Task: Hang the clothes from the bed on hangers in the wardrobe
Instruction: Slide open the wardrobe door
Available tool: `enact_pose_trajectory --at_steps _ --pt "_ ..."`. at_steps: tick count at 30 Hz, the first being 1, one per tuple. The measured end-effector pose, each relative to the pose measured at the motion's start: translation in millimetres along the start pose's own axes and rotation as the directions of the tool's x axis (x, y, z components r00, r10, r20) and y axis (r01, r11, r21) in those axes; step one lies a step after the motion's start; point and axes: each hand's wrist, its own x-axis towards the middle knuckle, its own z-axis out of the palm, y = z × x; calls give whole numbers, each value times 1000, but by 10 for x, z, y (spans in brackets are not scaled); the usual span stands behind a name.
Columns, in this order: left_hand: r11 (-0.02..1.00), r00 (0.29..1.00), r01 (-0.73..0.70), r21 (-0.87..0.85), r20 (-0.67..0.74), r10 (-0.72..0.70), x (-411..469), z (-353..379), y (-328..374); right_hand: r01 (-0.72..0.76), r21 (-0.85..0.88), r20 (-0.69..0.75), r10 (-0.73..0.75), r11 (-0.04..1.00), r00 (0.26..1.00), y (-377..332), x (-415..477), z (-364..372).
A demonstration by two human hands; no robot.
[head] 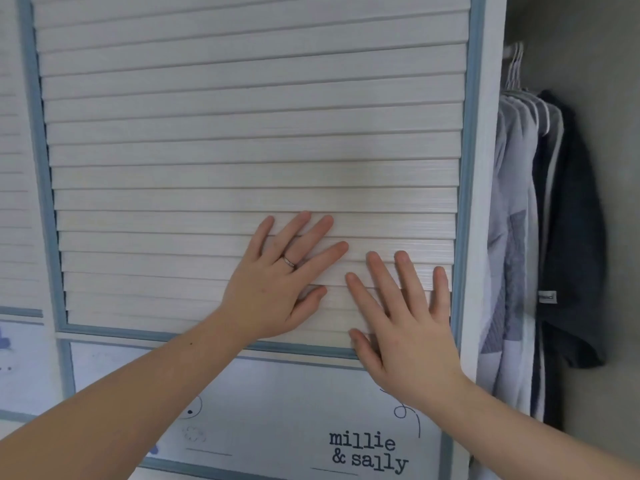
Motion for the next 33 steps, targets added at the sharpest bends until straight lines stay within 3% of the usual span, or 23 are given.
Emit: enact_pose_trajectory --at_steps 10,19,33 --pt "993 992 119 21 42 -120 -465 -60 -461 102 44 40 -103 994 994 -593 269 158" --pt "950 950 312 16 21 -312 -951 -62 -836 150 113 119 -163 982 979 -1125 522 266" --pt "730 729 683 -17 84 -680 -1581 -132 -1275 184 203 161 -218 962 962 -1930 936 453"
